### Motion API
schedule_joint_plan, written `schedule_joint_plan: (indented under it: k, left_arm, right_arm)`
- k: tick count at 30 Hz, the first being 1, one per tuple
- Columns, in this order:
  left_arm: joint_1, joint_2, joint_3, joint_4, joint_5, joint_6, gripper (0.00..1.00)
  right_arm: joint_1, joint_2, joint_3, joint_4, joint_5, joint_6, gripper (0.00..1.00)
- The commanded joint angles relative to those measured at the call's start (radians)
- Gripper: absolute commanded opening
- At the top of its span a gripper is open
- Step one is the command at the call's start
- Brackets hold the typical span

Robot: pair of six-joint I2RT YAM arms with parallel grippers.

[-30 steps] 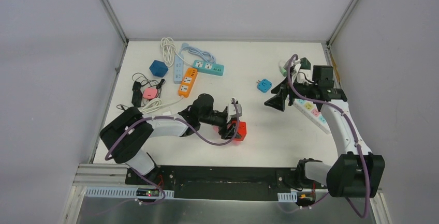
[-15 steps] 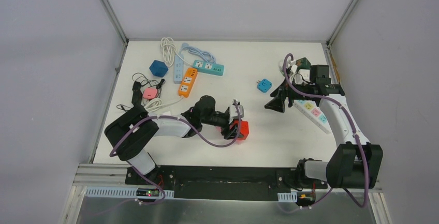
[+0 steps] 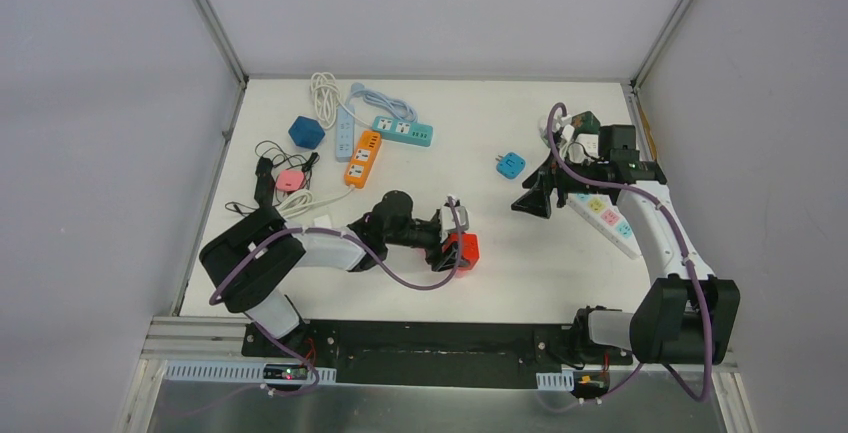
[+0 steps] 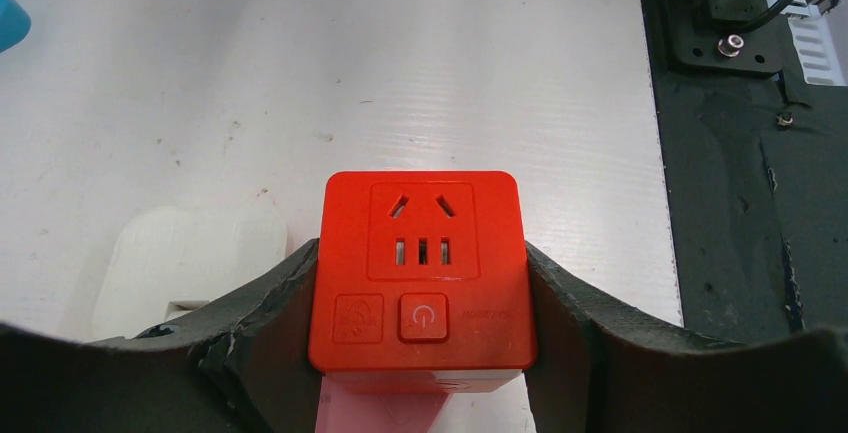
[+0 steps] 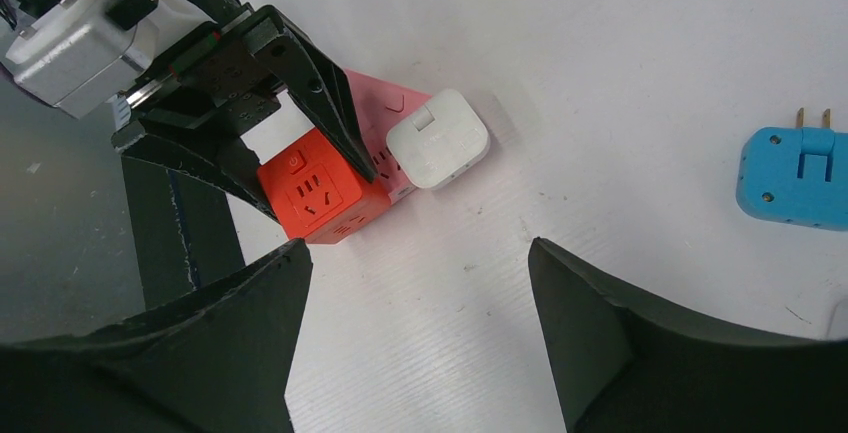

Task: Pull the plug off the socket
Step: Remove the plug from the socket.

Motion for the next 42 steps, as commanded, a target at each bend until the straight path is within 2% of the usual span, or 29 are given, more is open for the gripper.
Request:
schedule_joint_plan:
  k: [1,11,32,35,37,42]
  left_arm:
    - [-0.012,-0.027,-0.027,-0.029,-0.033,-0.041,0.58]
    - [-0.033,-0.037,-0.042,-0.043,-0.067,-0.044,0.61]
    - [-0.068,-0.152,-0.080,-0.137,-0.162,-0.059,0.75]
    - [-0.074,-0.165,-0.086,-0.140,-0.174,-0.071,0.81]
    - [-0.078,-0.173,-0.091,-0.143,-0.181,-0.076,0.98]
    - [-0.085,-0.203,-0.103,-0.152,-0.190,-0.078,0.99]
  right_arm:
    - [-0.003,0.007,0.051,-0.008,-0.021,-0.036,0.83]
    - [-0.006,0.009,0.057,-0.020,-0.020,-0.042,0.83]
    - [-0.008,0.011,0.062,-0.036,-0.022,-0.050,0.83]
    - [-0.008,0.012,0.063,-0.039,-0.022,-0.052,0.83]
    - [-0.008,0.012,0.063,-0.040,-0.023,-0.053,0.83]
    - [-0.008,0.015,0.066,-0.046,-0.023,-0.056,0.83]
